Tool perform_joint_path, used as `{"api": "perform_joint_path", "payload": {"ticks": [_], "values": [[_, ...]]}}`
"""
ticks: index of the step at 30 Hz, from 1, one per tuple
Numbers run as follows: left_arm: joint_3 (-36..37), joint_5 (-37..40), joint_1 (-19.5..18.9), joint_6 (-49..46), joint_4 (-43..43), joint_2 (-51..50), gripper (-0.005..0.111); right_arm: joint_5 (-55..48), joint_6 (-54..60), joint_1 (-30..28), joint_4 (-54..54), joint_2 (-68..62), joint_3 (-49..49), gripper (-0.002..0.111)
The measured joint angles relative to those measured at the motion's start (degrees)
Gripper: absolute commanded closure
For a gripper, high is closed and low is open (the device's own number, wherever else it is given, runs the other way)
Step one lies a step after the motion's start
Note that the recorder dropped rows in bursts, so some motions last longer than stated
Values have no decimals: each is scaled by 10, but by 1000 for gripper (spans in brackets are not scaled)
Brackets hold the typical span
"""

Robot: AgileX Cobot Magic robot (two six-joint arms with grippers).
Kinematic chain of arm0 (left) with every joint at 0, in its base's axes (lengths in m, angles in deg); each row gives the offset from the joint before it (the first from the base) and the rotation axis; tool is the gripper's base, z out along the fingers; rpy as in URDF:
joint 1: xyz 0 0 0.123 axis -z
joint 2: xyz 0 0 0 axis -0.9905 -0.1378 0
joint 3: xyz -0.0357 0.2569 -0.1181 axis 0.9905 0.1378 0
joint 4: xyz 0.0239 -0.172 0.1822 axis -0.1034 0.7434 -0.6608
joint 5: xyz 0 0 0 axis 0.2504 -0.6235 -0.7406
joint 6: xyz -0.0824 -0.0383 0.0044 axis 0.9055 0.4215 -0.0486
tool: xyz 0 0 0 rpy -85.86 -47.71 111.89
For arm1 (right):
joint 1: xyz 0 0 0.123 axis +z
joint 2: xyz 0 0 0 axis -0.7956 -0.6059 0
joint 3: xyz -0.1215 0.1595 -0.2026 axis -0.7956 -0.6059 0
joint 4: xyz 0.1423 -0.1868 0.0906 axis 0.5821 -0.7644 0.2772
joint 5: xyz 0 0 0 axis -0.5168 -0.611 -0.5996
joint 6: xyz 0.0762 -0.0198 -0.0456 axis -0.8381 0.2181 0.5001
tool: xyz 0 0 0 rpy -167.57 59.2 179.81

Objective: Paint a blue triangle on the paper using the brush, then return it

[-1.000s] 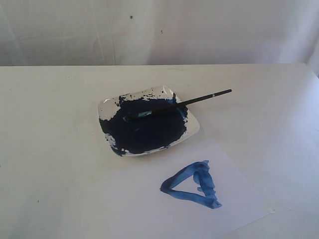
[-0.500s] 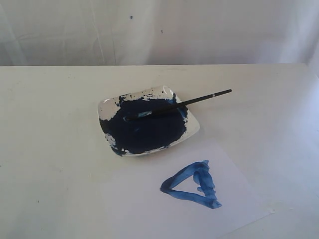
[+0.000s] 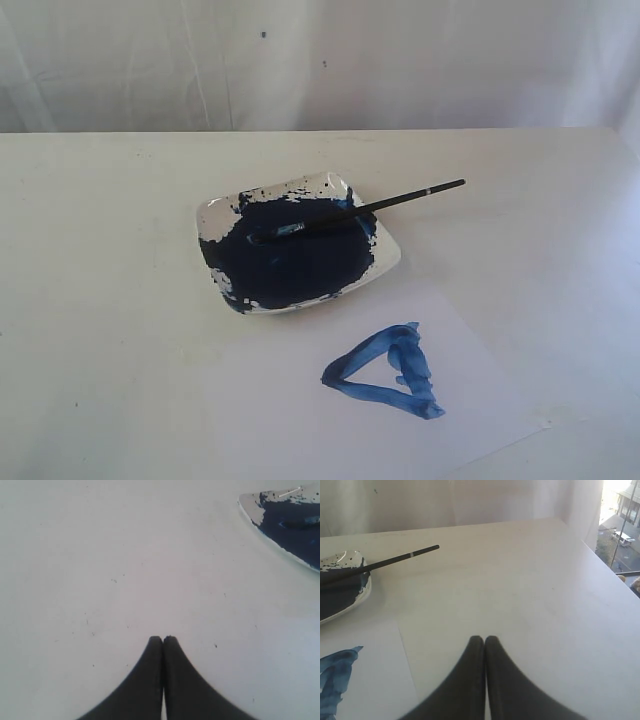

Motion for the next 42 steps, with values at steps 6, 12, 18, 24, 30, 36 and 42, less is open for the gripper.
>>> {"api": "perform_joint_path", "payload": {"ticks": [6, 12, 18, 24, 30, 36, 42], "values": [[0, -42, 0, 0, -1, 0, 107, 0, 0, 0, 0, 0, 0, 108], [0, -44, 0, 0, -1, 0, 107, 0, 3, 0, 0, 0, 0, 108], [0, -44, 0, 0, -5, 0, 107, 0, 7, 0, 0, 0, 0, 108], [0, -44, 0, 0, -5, 0, 107, 0, 9, 0, 0, 0, 0, 108], [0, -45, 0, 0, -5, 0, 107, 0, 9, 0, 0, 0, 0, 108], [0, -45, 0, 0, -5, 0, 107, 0, 9, 0, 0, 0, 0, 108], [0, -45, 0, 0, -5, 0, 107, 0, 9, 0, 0, 0, 0, 108]]}}
